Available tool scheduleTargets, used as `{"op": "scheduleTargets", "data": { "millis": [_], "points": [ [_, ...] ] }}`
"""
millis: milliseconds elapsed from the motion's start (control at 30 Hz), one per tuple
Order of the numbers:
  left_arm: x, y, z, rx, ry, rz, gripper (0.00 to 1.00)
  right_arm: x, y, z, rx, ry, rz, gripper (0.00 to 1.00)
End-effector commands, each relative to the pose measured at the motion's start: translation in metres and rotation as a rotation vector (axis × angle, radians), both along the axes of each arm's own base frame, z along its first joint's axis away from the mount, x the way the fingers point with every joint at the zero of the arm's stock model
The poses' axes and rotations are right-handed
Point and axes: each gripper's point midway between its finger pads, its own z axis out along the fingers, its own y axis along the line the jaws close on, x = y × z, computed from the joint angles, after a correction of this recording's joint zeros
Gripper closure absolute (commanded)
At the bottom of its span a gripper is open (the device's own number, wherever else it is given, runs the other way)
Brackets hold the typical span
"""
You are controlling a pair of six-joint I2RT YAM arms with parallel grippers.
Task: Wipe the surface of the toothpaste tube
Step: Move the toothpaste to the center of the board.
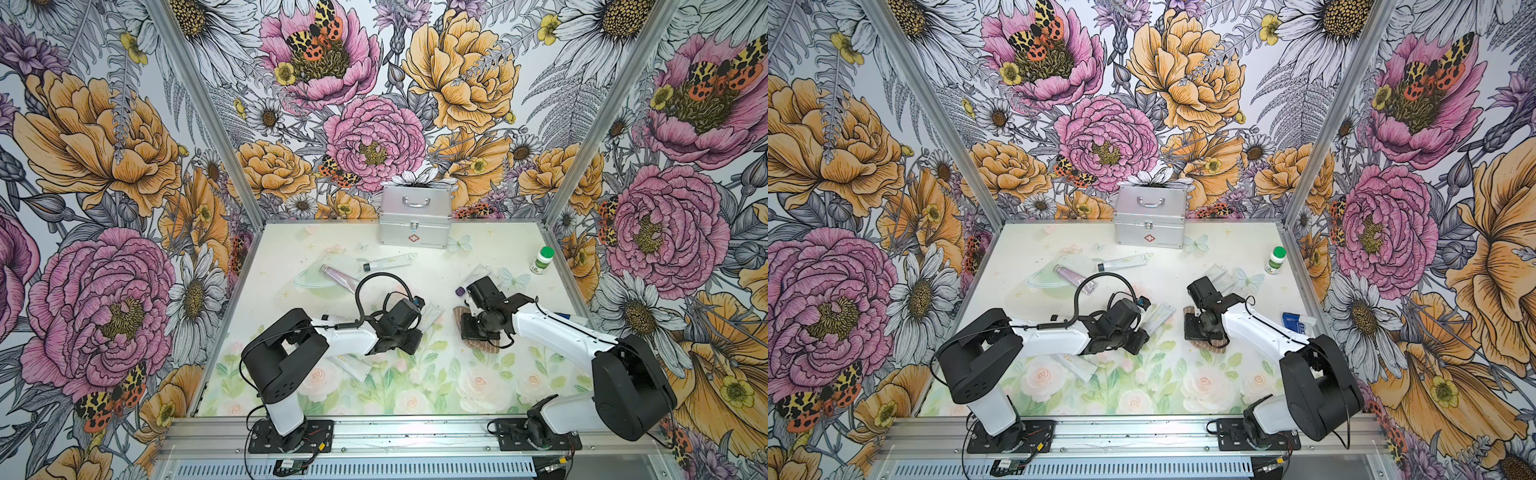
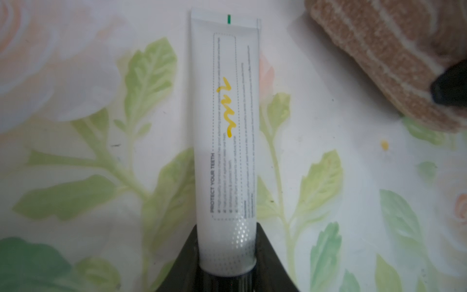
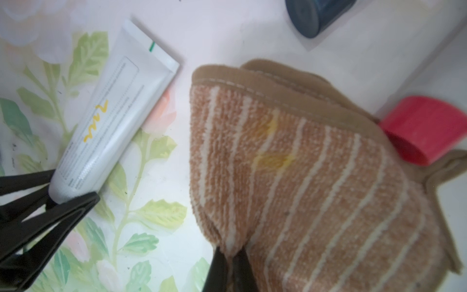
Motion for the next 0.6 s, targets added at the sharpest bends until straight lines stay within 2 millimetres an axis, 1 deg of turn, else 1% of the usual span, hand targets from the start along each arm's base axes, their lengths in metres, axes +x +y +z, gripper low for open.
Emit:
{"op": "scheduleTargets", "data": {
  "millis": [0,133,167,200,233,267,367,567],
  "points": [
    [-0.017,-0.020,0.008,-0.053,-0.012,-0.086,0.68,0.012,0.008,0.017,0.045,-0.042,0.009,1.00],
    [-0.030,-0.025,0.005,-0.050,-0.013,-0.112,0.63,0.011,0.014,0.019,0.070,-0.034,0.018,1.00],
    [-0.031,-0.025,0.004,-0.048,-0.017,-0.111,0.61,0.012,0.014,0.020,0.073,-0.036,0.018,1.00],
    [-0.031,-0.024,0.002,-0.043,-0.024,-0.107,0.56,0.012,0.015,0.020,0.078,-0.035,0.021,1.00],
    [-0.033,-0.025,0.001,-0.043,-0.029,-0.107,0.54,0.012,0.017,0.021,0.084,-0.035,0.024,1.00],
    [-0.034,-0.025,0.000,-0.044,-0.035,-0.106,0.53,0.011,0.018,0.022,0.088,-0.034,0.029,1.00],
    [-0.034,-0.024,-0.002,-0.051,-0.046,-0.095,0.54,0.011,0.024,0.023,0.108,-0.026,0.046,1.00],
    [-0.035,-0.022,-0.009,-0.053,-0.041,-0.085,0.67,0.010,0.040,0.025,0.157,-0.006,0.082,1.00]
  ]
}}
